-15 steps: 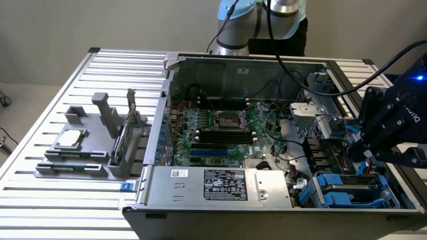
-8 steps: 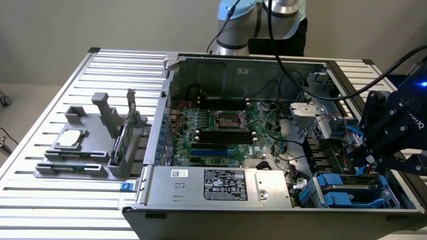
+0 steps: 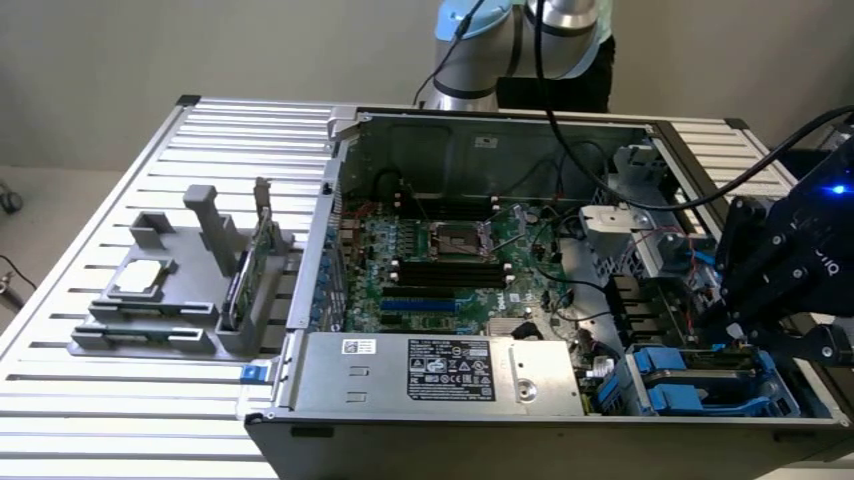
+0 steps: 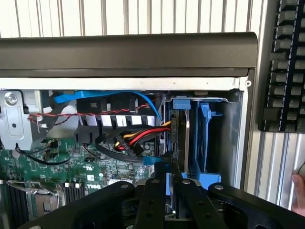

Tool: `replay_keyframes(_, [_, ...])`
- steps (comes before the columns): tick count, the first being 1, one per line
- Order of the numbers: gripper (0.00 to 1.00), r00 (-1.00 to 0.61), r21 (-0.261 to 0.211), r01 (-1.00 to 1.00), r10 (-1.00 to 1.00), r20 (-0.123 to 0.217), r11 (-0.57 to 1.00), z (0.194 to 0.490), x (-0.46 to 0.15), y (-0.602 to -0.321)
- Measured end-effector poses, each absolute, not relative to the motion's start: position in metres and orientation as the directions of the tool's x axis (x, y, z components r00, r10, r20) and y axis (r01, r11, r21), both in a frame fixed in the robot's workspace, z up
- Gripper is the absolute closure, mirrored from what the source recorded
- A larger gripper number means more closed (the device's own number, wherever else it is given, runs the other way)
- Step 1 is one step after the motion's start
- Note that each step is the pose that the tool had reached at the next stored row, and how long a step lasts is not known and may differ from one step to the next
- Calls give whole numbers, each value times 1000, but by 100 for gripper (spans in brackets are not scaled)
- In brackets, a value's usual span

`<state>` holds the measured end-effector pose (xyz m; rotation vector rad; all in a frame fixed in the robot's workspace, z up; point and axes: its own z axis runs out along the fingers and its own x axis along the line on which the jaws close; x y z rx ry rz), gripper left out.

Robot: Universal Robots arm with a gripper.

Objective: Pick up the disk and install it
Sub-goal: 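Insert the second disk wire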

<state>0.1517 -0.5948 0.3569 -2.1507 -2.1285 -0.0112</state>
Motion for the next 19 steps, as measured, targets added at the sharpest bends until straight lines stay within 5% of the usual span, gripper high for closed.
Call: replay_keyframes(19, [84, 14, -81, 997, 991, 132, -3, 342, 156, -607])
